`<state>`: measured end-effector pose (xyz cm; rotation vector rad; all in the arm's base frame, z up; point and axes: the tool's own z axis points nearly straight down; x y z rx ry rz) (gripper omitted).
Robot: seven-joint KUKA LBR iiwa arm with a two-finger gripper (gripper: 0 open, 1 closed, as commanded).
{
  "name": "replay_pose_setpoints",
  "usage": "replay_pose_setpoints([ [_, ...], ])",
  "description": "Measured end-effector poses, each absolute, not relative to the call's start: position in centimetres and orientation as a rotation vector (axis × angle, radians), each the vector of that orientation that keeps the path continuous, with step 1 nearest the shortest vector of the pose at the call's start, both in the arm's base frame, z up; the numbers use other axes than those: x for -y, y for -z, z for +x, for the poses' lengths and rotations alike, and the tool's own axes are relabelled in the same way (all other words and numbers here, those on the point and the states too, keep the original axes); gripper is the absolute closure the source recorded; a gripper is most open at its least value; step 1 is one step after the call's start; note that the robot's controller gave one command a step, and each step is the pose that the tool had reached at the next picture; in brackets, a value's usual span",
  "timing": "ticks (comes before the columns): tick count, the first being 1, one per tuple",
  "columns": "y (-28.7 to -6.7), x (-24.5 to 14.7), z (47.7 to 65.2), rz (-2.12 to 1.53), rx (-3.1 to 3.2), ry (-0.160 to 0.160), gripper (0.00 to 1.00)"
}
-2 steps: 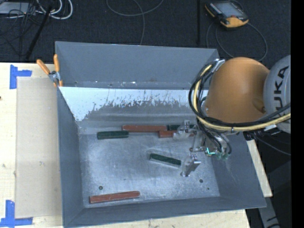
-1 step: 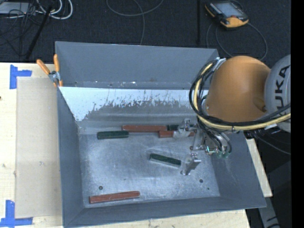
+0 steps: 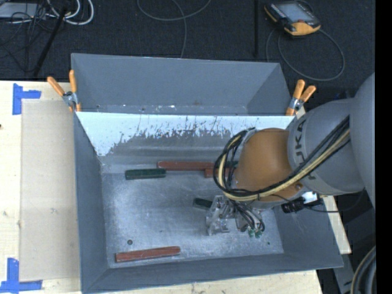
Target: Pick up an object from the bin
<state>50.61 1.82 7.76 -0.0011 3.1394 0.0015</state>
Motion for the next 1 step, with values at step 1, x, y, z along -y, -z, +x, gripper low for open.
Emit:
replay_pose_setpoints([
  [1,-7.23,-1.82,50.63,0.001,-3.137,-0.002,0.00],
])
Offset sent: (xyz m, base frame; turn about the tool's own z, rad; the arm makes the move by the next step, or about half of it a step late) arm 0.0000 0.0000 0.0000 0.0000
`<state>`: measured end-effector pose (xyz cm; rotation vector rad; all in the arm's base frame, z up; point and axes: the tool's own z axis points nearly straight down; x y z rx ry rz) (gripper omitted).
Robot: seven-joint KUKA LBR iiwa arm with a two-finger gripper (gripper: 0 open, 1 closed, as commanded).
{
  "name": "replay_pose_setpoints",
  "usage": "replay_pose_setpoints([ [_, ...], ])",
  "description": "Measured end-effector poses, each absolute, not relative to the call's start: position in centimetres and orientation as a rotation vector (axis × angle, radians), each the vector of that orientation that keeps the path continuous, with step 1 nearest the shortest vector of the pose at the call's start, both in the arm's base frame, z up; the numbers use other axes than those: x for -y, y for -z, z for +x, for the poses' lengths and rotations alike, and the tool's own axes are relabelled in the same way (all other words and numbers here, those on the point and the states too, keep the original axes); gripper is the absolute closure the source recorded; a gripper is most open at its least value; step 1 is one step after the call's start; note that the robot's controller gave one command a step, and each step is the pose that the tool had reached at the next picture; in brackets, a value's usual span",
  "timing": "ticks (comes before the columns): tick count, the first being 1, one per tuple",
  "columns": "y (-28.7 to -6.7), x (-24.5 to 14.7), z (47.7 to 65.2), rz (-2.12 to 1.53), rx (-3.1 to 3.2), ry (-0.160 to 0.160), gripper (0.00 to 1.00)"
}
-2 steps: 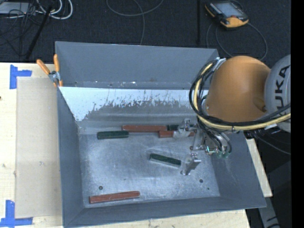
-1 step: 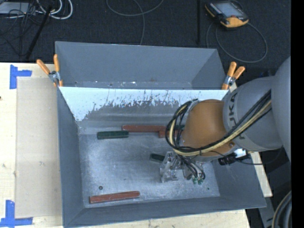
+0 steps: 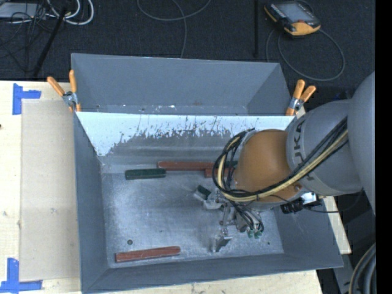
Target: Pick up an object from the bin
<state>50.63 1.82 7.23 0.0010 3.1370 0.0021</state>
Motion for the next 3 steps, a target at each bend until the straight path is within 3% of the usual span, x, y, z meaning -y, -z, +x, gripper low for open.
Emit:
replay_pose_setpoints([
  [1,-7.2,-1.8,50.6,0.001,-3.137,-0.002,0.00],
  [2,-7.2,-2.7,52.3,-0.049,-3.143,0.004,0.00],
  [3,-12.2,-6.3,48.7,0.073,-3.149,0.002,0.00],
])
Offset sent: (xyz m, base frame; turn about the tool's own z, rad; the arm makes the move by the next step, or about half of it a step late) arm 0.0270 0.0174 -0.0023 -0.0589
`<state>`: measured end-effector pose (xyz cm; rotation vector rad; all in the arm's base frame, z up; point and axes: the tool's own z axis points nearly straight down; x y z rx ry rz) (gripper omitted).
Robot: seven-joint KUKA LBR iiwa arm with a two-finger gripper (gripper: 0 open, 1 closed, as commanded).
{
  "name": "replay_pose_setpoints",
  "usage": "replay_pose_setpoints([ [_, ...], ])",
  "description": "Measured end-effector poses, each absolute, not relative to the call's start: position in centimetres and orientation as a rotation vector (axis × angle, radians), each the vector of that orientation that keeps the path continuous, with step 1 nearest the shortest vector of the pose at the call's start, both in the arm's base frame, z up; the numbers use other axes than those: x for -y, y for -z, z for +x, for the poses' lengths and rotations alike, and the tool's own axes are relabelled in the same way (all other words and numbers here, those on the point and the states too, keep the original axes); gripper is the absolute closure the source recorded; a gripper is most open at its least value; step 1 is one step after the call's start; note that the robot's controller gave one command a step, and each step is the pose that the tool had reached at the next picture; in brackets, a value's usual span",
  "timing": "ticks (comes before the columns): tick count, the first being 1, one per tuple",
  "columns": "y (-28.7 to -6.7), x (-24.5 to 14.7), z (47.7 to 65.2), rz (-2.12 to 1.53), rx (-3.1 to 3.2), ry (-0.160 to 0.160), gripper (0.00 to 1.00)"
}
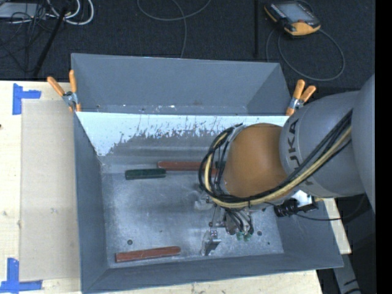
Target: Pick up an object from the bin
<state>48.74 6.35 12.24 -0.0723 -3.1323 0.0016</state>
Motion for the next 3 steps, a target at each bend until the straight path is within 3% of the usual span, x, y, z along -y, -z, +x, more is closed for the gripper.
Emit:
replay_pose_setpoints([
  [1,-11.6,-12.0,48.9,0.081,3.144,0.001,0.00],
  [2,-7.4,-10.8,49.0,-0.296,3.134,0.006,1.00],
  [3,-7.2,-10.8,48.7,-0.295,3.128,0.003,0.00],
])
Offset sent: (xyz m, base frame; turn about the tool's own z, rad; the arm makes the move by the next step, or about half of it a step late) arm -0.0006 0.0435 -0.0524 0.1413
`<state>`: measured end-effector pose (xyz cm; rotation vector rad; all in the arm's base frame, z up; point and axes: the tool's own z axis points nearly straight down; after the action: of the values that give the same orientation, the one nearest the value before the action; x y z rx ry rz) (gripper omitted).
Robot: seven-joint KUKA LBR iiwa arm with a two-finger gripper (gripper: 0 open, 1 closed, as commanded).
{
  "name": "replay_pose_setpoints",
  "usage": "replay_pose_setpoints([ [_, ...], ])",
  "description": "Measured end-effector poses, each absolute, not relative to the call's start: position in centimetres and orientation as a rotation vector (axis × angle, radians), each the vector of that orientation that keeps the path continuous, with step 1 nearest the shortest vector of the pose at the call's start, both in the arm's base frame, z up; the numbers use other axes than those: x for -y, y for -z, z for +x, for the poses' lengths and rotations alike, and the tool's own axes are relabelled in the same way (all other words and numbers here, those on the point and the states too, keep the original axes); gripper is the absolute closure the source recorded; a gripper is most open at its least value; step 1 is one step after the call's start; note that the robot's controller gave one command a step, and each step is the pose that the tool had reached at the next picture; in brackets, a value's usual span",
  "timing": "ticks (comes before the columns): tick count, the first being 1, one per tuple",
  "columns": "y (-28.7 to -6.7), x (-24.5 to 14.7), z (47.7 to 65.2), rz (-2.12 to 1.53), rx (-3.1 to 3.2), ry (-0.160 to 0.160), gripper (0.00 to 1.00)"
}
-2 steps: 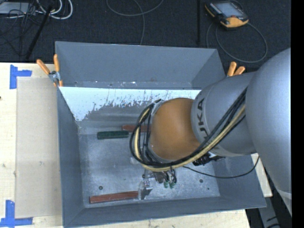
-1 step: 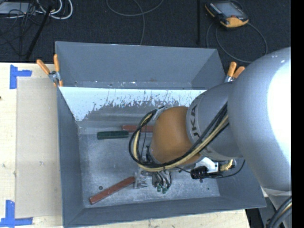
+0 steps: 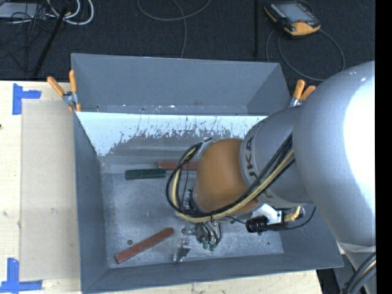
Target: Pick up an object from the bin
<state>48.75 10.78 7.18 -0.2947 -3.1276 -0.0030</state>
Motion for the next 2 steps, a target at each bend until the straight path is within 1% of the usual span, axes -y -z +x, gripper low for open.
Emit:
replay_pose_setpoints([
  [1,-7.2,-10.8,48.8,-0.295,3.128,0.003,0.00],
  [2,-7.5,-18.1,52.9,-0.114,3.151,0.004,1.00],
])
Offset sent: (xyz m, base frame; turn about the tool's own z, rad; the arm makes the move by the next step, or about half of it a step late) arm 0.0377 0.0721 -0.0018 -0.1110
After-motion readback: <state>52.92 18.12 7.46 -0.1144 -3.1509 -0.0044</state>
